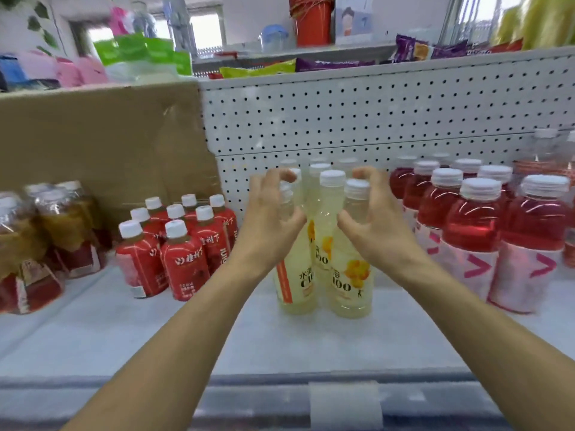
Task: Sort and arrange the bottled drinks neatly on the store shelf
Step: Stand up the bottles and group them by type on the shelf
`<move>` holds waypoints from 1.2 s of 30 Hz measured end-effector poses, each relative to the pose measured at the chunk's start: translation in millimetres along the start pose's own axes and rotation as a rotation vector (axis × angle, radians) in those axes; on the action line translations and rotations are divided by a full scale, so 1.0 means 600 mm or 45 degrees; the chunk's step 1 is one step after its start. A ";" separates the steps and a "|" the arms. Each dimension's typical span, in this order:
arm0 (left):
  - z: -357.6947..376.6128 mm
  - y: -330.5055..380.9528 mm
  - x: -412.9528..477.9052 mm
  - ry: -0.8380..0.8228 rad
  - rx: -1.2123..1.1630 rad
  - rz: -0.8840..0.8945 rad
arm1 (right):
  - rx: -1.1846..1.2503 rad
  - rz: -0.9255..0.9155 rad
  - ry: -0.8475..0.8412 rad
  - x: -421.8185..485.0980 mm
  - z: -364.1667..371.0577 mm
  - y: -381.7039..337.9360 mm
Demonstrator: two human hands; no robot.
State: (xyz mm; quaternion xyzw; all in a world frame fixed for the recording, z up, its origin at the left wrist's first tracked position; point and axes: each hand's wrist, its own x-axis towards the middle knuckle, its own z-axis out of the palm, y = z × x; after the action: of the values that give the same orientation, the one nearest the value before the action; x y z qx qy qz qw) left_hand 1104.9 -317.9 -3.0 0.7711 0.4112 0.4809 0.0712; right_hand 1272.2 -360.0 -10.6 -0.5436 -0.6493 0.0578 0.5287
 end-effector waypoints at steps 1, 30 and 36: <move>-0.013 -0.011 -0.003 0.007 0.008 0.001 | -0.041 0.020 0.045 0.001 -0.007 0.004; -0.112 -0.070 0.221 -1.063 0.760 -0.132 | -1.219 0.092 -0.969 0.233 -0.089 -0.028; -0.131 -0.076 0.228 -1.181 1.002 -0.204 | -1.207 0.190 -1.086 0.259 -0.096 -0.014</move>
State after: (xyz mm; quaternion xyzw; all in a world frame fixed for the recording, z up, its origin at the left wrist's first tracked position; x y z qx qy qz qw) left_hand 1043.8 -214.3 108.9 0.8352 0.5408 -0.0996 -0.0113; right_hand 1333.2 -272.7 116.7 -0.6914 -0.7180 0.0123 -0.0790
